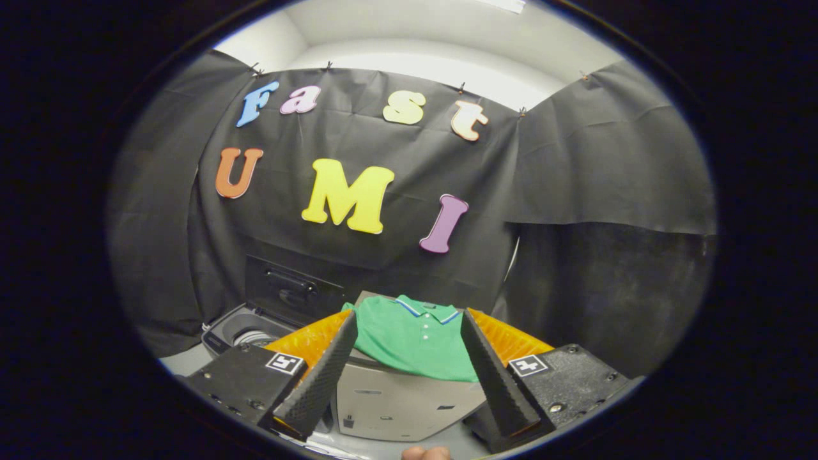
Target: Put the clothes into the washing machine and then close the washing machine lid.
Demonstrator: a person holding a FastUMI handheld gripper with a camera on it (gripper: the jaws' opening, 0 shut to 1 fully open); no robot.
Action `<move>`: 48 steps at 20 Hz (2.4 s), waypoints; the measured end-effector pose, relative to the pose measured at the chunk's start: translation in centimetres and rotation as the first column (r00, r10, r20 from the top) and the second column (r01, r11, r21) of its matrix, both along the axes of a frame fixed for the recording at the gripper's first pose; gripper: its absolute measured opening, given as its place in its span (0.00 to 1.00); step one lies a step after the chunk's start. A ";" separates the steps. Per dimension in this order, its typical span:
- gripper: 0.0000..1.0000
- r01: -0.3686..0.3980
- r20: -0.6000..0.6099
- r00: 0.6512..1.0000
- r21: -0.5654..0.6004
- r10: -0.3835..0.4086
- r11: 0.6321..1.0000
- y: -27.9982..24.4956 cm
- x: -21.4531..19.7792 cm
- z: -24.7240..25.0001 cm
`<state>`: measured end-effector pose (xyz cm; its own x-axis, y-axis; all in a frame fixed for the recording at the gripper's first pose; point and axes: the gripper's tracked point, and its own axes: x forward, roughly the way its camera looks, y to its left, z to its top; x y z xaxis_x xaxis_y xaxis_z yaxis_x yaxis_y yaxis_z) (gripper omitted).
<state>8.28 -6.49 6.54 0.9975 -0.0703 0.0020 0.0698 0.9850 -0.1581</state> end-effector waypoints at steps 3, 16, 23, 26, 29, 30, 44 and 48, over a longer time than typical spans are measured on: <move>1.00 -0.017 -0.070 0.997 0.027 0.019 0.999 -1.9 5.3 -1.5; 1.00 0.064 -0.432 0.902 0.135 0.000 0.989 -8.0 23.0 -11.9; 1.00 0.079 -0.441 0.897 0.258 0.045 0.963 -7.6 23.5 -12.7; 0.99 0.082 -0.468 0.883 0.244 0.043 0.966 -7.3 23.3 -12.9; 0.61 0.064 -0.502 0.859 0.293 0.097 0.954 -6.4 23.2 -12.4; 0.43 0.080 -0.498 0.862 0.312 0.091 0.947 -6.3 23.4 -12.3; 0.05 0.042 -0.524 0.822 0.446 0.223 0.894 -3.2 21.6 -9.9; 0.05 -0.055 -0.473 0.826 0.474 0.307 0.879 0.7 21.4 -6.7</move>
